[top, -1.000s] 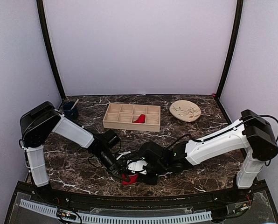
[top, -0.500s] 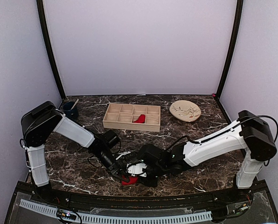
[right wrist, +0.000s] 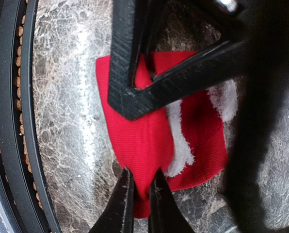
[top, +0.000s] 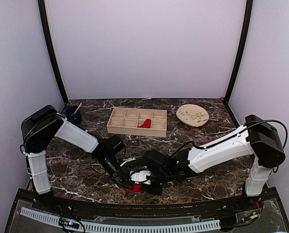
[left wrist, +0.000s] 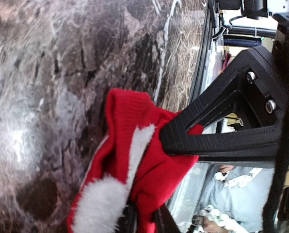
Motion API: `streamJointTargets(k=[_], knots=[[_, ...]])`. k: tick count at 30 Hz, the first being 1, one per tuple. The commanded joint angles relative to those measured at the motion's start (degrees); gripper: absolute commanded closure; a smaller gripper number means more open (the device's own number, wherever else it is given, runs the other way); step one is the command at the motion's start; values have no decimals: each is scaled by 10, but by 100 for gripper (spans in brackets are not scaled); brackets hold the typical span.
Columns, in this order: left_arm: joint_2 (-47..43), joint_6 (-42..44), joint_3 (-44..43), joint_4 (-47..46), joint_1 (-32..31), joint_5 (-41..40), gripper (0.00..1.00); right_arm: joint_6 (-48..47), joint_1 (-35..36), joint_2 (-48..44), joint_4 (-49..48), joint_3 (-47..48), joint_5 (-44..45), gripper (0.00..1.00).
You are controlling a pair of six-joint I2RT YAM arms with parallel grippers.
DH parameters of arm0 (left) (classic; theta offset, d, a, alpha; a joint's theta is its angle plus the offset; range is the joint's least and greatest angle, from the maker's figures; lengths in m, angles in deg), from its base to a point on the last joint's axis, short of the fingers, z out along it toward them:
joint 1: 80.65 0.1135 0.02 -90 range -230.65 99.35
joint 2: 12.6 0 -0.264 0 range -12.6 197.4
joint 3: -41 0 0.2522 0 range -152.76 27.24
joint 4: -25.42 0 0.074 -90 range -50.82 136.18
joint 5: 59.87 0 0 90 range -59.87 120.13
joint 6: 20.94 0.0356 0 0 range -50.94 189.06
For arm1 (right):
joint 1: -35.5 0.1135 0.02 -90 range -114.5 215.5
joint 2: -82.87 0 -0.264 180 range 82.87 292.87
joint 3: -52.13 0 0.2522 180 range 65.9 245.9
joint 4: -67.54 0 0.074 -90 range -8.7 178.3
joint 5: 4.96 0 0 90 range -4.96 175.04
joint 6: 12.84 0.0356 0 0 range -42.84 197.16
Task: Roll the socks
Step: Roll the sock at the center of the board.
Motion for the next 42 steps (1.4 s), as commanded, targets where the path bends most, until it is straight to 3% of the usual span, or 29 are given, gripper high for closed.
streamJointTargets(k=[1, 7, 20, 32, 42], knots=[[-7, -12, 19, 54, 1, -197, 80, 14, 2, 25, 13, 13, -23, 100], [-49, -34, 15, 61, 2, -244, 69, 39, -26, 50, 31, 29, -55, 100], [-132, -79, 13, 65, 8, -333, 60, 72, -54, 76, 54, 58, -91, 100], [-192, -111, 27, 51, 12, -426, 59, 117, -82, 95, 67, 90, -135, 100], [-317, -127, 109, -60, 11, -483, 58, 146, -113, 123, 110, 130, -235, 100]])
